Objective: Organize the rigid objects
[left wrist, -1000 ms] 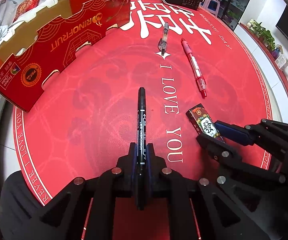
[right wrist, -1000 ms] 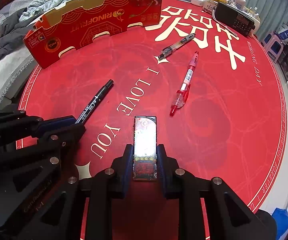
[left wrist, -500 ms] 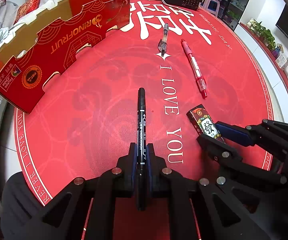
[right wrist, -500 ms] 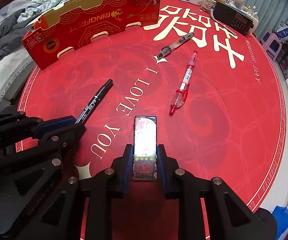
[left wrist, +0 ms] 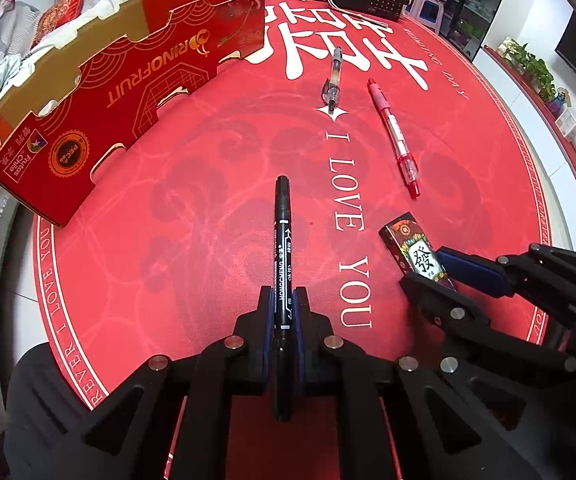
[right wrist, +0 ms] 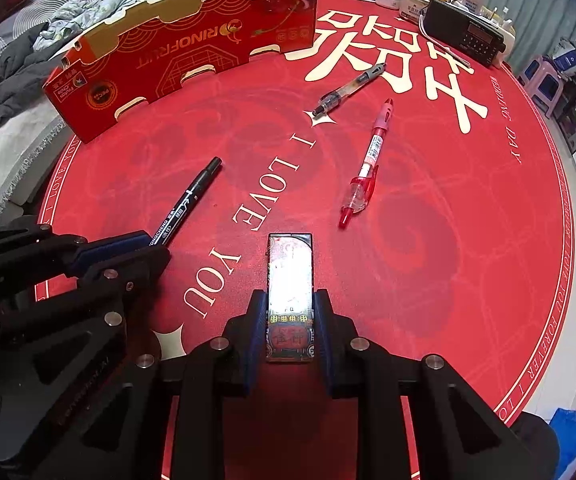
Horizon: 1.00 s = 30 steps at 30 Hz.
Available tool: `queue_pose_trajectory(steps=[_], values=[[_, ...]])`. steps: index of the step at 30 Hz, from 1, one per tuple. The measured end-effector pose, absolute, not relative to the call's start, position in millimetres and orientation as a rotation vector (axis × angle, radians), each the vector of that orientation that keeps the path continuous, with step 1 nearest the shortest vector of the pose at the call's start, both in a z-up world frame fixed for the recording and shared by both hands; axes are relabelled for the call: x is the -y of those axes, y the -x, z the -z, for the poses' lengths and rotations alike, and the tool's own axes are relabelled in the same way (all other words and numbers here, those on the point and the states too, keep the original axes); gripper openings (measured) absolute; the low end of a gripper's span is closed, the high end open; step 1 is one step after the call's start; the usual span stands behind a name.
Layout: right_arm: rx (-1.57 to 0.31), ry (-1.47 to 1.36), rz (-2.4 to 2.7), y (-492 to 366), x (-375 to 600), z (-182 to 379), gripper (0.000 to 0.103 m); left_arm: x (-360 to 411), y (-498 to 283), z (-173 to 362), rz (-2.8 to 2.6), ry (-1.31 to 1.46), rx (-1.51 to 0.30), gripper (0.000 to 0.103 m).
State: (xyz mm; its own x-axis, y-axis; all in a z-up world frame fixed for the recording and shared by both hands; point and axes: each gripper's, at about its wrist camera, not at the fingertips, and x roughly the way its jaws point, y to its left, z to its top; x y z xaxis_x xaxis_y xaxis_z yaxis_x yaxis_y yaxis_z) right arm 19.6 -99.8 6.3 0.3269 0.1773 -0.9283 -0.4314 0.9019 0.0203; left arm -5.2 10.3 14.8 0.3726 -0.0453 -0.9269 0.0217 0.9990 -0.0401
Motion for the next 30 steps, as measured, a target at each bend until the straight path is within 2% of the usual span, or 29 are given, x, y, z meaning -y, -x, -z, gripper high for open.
queue_pose_trajectory(steps=[10, 30], values=[[-1.154, 0.245, -0.412, -15.1, 98.8, -10.7, 0.025, -8.9, 7.0, -18.7, 0.032, 0.007, -1.17, 0.009], [-1.02, 0.17, -0.457, -17.4, 94.2, -60.7, 0.025, -20.7, 5.2, -49.6, -0.02, 0.026, -1.087, 0.009]])
